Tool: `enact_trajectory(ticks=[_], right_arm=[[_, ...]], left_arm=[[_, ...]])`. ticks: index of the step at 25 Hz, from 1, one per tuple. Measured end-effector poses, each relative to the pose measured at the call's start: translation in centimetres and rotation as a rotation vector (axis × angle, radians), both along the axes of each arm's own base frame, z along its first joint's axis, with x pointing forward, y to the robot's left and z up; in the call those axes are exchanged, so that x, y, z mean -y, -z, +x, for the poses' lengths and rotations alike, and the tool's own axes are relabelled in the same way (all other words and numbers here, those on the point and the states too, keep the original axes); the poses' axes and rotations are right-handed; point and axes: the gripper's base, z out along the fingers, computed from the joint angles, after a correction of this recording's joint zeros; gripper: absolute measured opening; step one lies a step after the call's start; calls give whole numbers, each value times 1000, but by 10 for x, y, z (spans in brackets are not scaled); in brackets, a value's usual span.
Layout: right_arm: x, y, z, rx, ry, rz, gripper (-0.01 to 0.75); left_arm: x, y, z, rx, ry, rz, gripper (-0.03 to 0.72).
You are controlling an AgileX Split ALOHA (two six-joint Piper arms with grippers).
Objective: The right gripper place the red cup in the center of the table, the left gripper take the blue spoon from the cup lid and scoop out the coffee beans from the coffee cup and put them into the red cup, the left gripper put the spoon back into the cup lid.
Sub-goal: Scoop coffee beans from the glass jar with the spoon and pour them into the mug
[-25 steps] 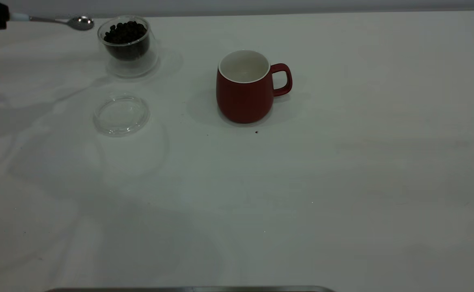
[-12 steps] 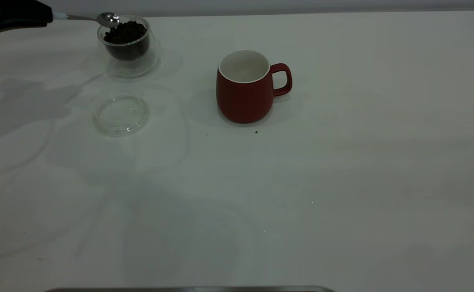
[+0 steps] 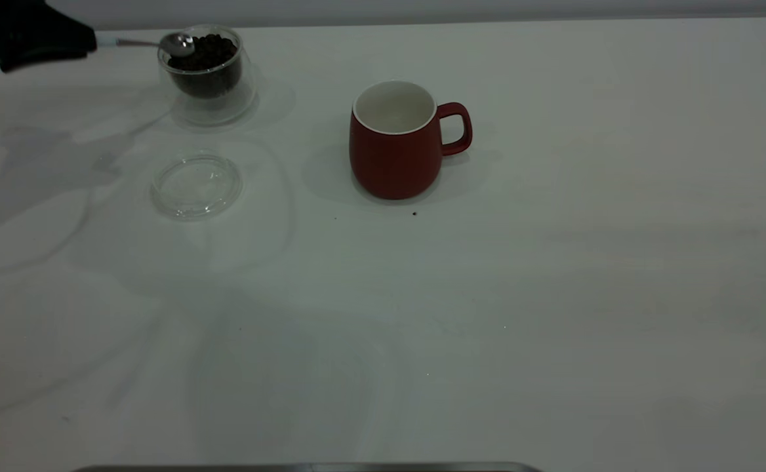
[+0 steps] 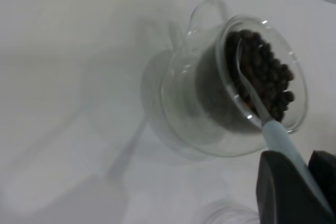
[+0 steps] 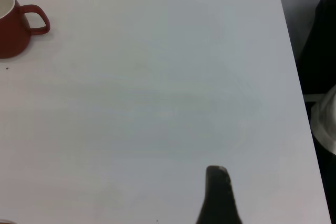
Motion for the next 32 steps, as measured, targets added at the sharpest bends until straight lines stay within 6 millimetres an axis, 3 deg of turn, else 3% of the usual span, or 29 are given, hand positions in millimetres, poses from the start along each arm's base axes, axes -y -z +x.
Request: enact_trajectory(ticks=[15,32], right_arm=[[0,0,0,0,0,0,590],[0,0,0,0,0,0,590]], left_arm=[[5,3,0,-120,-112,-224,124],[6,7,-3,-214,-153,-258,124]])
